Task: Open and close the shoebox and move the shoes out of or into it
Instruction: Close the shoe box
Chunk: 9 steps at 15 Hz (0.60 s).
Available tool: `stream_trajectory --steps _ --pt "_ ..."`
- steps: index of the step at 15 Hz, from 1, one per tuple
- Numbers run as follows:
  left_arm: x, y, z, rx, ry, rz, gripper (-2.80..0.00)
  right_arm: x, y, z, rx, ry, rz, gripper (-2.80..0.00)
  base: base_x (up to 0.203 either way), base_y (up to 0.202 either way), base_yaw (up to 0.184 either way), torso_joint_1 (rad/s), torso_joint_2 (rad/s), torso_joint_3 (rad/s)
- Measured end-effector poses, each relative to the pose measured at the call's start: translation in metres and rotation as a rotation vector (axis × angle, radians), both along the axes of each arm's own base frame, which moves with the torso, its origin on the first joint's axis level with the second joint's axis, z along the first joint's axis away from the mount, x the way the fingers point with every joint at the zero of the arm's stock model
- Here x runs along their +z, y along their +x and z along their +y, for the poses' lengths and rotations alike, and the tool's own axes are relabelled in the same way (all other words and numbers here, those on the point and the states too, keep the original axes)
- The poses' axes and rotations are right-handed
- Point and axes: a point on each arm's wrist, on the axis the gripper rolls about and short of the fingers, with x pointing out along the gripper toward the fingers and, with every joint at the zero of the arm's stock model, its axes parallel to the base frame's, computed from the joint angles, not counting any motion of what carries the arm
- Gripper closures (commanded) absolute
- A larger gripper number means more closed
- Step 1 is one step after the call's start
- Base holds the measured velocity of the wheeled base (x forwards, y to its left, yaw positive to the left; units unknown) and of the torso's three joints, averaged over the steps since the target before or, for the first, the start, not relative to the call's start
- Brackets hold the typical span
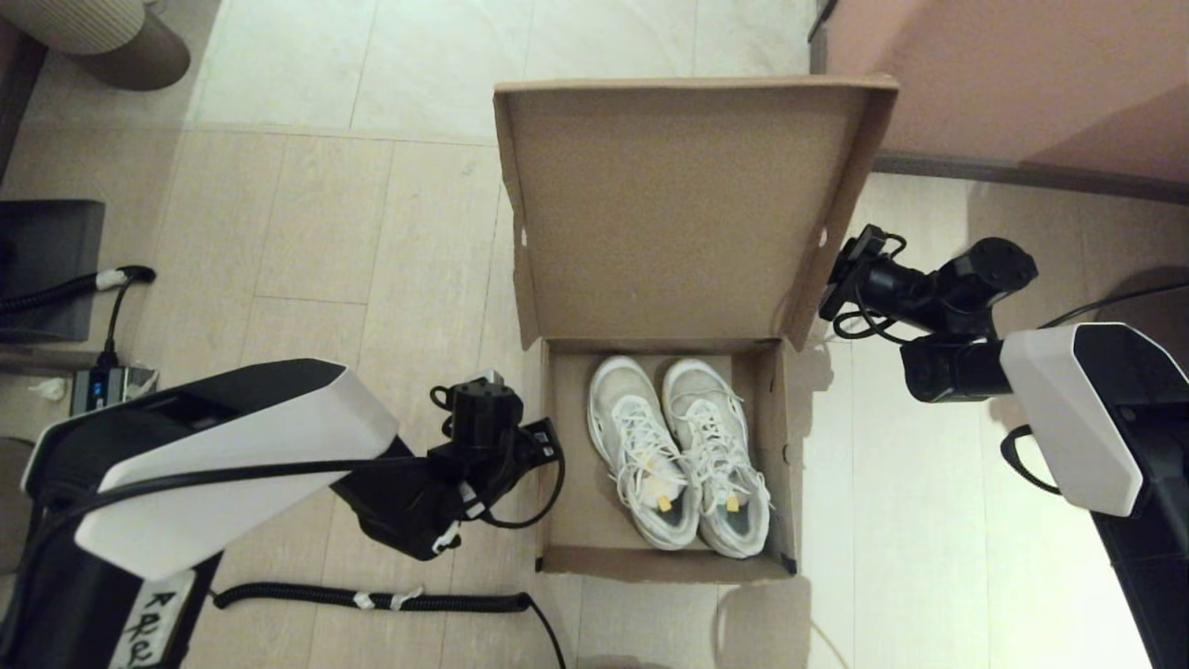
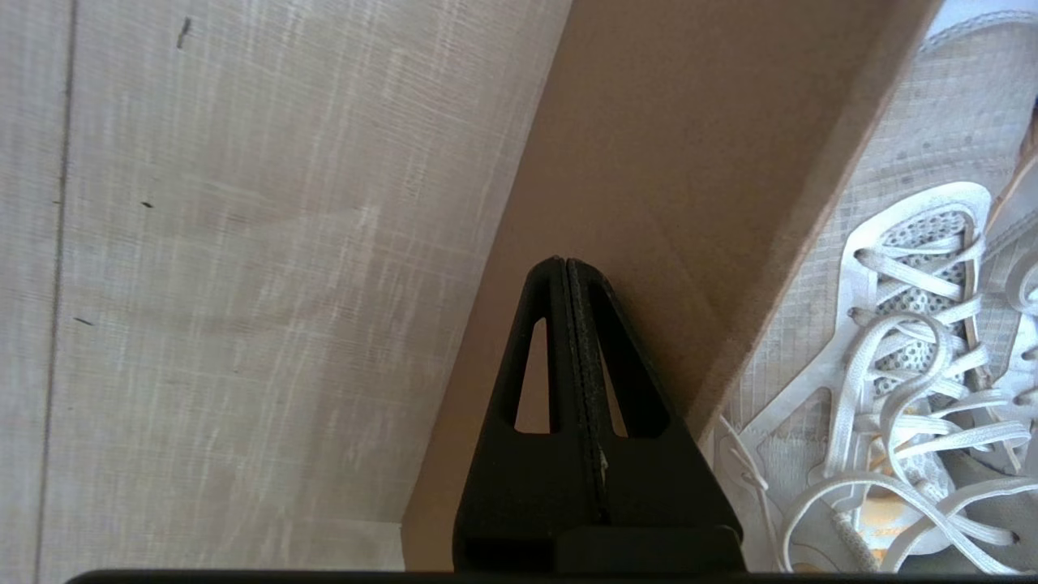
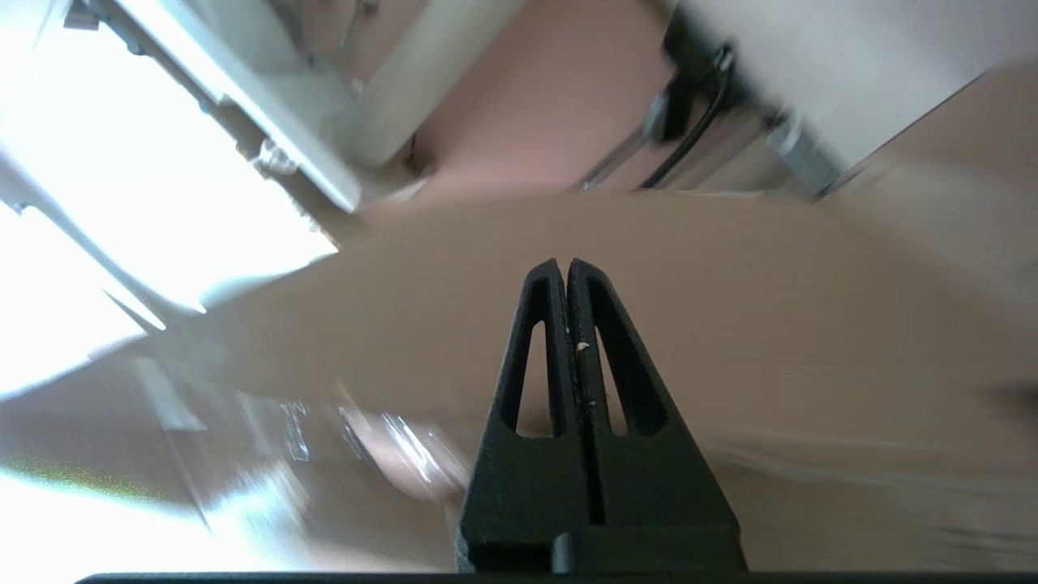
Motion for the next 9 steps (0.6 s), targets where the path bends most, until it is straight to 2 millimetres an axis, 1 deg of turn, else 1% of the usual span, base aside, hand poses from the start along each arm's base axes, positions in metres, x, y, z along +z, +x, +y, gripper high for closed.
stream_trajectory --steps 6,9 --pt "0.002 -0.001 -0.002 -0.008 0.002 -0.014 0.0 0.031 -0.014 -0.001 0.059 -0.025 -0.011 0.0 0.0 0.0 0.0 0.0 0.0 0.0" --pt "0.005 -0.002 -0.002 -0.009 -0.002 -0.021 0.0 0.051 -0.026 -0.01 0.091 -0.057 -0.024 0.0 0.0 0.0 0.0 0.0 0.0 0.0"
